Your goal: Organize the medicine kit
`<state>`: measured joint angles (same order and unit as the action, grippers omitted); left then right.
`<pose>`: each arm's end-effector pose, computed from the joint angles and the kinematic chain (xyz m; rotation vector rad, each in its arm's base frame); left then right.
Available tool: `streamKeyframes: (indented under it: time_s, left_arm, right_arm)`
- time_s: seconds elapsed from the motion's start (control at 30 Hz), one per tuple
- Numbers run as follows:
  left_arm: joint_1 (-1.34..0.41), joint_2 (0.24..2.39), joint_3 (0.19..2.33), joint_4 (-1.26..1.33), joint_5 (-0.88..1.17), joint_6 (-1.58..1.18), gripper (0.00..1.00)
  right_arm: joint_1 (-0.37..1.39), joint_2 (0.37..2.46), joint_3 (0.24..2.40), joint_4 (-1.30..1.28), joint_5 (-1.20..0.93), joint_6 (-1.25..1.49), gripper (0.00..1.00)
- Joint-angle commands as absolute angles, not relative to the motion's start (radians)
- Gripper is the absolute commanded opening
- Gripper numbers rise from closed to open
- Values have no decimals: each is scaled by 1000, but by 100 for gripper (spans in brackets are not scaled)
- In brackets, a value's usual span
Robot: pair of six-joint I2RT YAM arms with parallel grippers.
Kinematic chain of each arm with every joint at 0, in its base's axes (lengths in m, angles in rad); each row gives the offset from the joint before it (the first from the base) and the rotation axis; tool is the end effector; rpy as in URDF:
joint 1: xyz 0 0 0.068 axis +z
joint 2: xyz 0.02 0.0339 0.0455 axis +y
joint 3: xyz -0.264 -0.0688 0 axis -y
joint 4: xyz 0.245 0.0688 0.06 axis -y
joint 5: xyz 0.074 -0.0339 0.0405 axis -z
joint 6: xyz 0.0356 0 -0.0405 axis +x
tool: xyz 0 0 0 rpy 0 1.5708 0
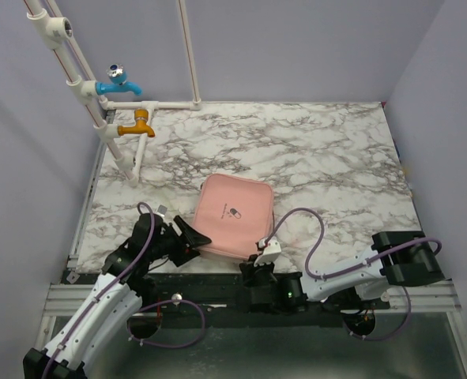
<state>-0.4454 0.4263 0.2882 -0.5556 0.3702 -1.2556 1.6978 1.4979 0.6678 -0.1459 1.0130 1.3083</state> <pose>0.0964 -0.0603 0.1798 -0.8012 2.4381 -1.2170 -0.0033 0.2641 0.1596 -0.0545 2.0682 0.5471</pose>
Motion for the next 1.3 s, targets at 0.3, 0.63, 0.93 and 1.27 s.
streamKeyframes:
  time_s: [0.3,0.63,0.93,1.27]
  left_arm:
    - [-443,499,311,-457,334,-1243,45]
    - [-443,549,308,-388,317,-1211,0]
    - [-425,506,342,-416,287,-1159,0]
    - [-398,509,334,-383,338,-1118,0]
  right_arm:
    - [1712,1564,733,-23,1022,1171,1]
    - [1715,1561,704,18,985,1097,1]
    - [1716,1457,621,-279,1006,1334,1]
    - [1715,1335,623,-545,1029,1442,1]
